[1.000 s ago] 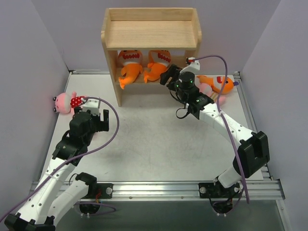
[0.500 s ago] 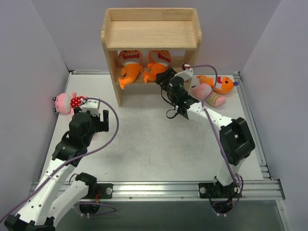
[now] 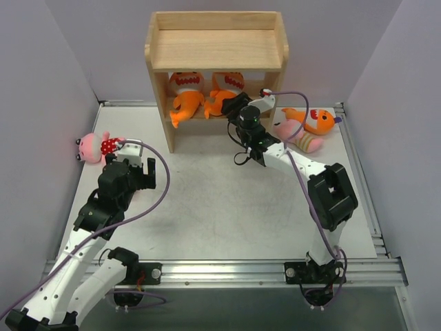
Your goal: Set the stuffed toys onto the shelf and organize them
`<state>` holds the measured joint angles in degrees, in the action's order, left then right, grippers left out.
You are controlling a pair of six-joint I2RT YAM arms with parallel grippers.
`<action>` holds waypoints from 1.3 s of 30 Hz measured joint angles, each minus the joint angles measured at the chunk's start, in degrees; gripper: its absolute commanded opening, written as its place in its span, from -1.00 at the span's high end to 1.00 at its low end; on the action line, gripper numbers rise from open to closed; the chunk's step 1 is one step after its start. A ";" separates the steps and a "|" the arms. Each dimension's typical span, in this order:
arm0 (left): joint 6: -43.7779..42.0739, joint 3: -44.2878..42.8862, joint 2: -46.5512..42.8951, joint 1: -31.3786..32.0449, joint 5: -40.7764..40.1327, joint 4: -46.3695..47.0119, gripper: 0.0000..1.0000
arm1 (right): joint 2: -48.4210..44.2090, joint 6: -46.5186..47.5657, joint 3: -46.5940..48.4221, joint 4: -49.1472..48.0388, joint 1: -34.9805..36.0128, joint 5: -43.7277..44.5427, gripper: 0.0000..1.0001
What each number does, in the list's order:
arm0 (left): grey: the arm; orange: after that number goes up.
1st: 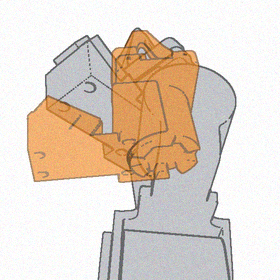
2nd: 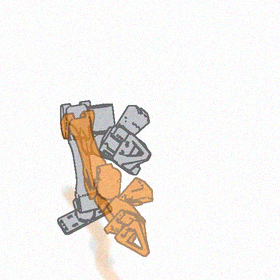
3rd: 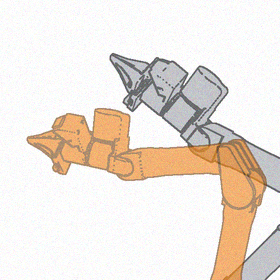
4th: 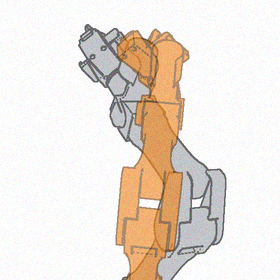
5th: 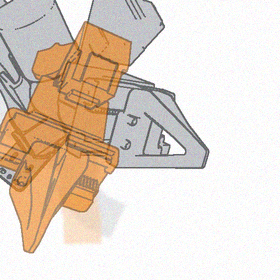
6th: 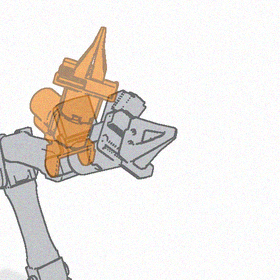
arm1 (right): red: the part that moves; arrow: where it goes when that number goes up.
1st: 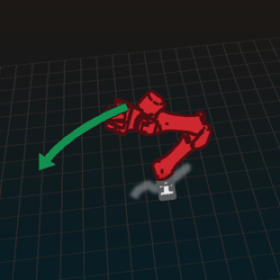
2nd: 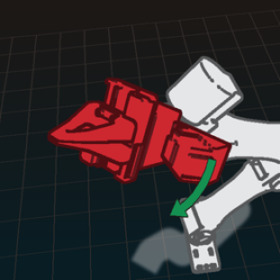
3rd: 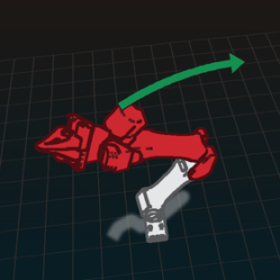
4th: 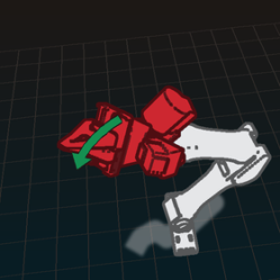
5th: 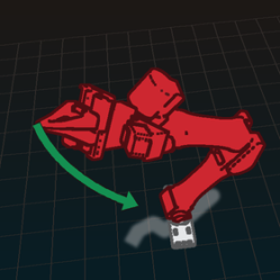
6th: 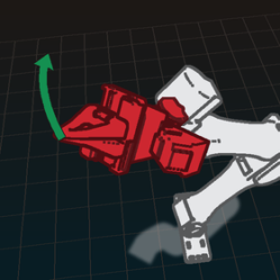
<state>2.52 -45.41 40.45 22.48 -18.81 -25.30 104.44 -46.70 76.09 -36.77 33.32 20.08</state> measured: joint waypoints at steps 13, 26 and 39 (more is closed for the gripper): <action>-0.02 0.00 -0.31 0.09 0.00 0.02 -0.81 | 3.04 -0.63 3.26 0.35 -0.02 -1.49 0.88; -0.02 0.02 -0.59 0.09 0.00 0.02 -0.82 | 3.10 11.06 11.06 9.31 0.31 -1.27 1.00; -0.04 0.02 -0.57 0.26 0.00 0.02 -0.82 | 6.62 28.11 20.11 17.05 6.43 4.02 1.00</action>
<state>2.48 -45.39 39.88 22.74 -18.81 -25.28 111.07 -18.59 96.20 -19.73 39.75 24.10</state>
